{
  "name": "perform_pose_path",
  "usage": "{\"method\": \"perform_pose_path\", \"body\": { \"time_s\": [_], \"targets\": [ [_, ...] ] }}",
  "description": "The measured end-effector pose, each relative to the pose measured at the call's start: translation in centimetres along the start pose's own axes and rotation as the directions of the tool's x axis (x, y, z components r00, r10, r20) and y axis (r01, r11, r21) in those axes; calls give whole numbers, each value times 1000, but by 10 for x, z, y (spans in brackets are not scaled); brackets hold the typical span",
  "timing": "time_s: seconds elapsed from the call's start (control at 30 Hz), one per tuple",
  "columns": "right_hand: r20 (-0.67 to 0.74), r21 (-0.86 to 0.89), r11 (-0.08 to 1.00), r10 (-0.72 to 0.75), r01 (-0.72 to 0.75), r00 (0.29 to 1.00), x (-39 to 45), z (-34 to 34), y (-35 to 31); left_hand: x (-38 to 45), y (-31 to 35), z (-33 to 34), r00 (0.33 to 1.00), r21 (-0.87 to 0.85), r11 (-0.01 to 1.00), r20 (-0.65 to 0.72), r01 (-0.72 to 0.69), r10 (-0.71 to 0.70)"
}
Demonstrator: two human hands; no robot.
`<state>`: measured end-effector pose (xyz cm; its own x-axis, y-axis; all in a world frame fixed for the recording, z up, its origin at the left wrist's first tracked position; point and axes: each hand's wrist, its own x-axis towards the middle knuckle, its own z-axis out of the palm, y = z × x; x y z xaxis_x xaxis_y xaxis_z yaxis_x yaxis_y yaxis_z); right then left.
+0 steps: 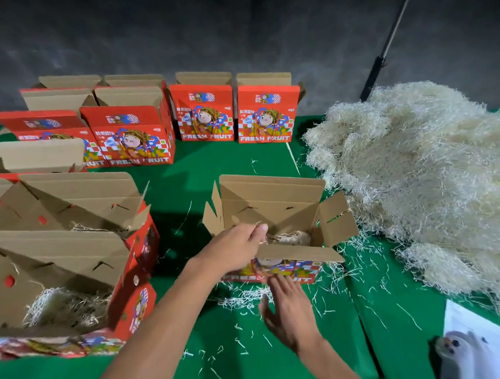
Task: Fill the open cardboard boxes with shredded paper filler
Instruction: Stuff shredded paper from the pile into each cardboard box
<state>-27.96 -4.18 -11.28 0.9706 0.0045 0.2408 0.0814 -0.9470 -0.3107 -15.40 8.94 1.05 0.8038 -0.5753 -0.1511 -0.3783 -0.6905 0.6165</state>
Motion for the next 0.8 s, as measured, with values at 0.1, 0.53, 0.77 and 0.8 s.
{"method": "perform_pose_path", "body": {
  "time_s": [0.1,0.53,0.77,0.8],
  "targets": [
    [137,-135,986,117,-98,984,9,23,13,-8,0,1,1000,17,1000,5,-8,8],
    [414,-196,963,253,-186,875,-31,85,18,10,-33,48,996,316,947,-75,63,-41],
    [150,182,929,297,-321,943,-29,38,19,24,-47,76,984,231,966,-156,116,-81],
    [110,128,960,235,-248,966,-19,29,19,27,-45,75,981,207,971,-175,122,-86]
  ]
}}
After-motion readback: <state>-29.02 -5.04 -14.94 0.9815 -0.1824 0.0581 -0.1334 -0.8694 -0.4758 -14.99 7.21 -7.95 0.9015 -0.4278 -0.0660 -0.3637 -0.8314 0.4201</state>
